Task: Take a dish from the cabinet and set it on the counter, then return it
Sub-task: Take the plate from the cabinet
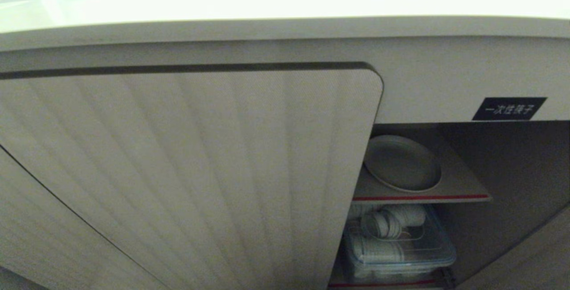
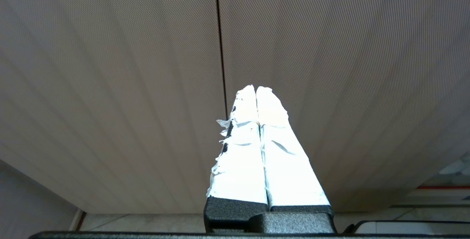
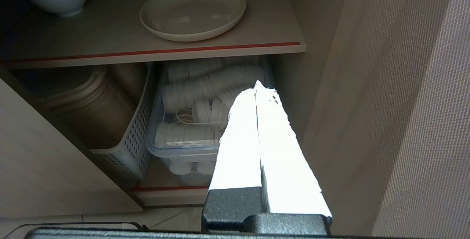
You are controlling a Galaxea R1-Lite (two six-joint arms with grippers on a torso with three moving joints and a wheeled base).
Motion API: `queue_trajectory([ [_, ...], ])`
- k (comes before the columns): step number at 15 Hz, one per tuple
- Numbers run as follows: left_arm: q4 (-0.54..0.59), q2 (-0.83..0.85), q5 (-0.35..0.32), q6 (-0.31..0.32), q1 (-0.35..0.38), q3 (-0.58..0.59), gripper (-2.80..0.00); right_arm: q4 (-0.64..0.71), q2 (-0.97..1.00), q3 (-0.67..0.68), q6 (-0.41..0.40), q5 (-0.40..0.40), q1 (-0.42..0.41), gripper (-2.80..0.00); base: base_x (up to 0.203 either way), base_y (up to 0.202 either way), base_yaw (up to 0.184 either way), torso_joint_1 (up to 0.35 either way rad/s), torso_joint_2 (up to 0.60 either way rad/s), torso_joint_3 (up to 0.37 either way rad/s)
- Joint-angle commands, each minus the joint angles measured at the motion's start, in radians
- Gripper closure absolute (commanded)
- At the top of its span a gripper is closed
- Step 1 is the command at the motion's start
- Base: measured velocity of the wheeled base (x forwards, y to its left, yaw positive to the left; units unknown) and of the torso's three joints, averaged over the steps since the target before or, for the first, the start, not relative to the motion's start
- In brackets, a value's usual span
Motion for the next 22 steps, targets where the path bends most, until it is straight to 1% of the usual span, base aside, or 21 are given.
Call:
queue_trajectory([
  [1, 0.0, 0.0, 0.0, -0.001, 0.0, 0.0, 0.0, 0.0, 0.0, 0.0, 0.0, 0.0, 0.0, 0.0, 0.0, 0.0, 0.0, 0.0, 0.0, 0.0],
  [17, 0.0, 0.0, 0.0, -0.001, 0.0, 0.0, 0.0, 0.001, 0.0, -0.002, -0.018, 0.005, 0.0, 0.0, 0.0, 0.0, 0.0, 0.0, 0.0, 0.0],
  [19, 0.0, 0.0, 0.0, -0.001, 0.0, 0.0, 0.0, 0.002, 0.0, 0.0, -0.047, 0.009, 0.0, 0.0, 0.0, 0.0, 0.0, 0.0, 0.0, 0.0],
  [20, 0.0, 0.0, 0.0, -0.001, 0.0, 0.0, 0.0, 0.003, 0.0, -0.001, -0.084, 0.036, 0.0, 0.0, 0.0, 0.0, 0.0, 0.0, 0.0, 0.0],
  [22, 0.0, 0.0, 0.0, -0.001, 0.0, 0.0, 0.0, -0.003, 0.059, -0.001, -0.155, 0.056, 0.0, 0.0, 0.0, 0.0, 0.0, 0.0, 0.0, 0.0],
])
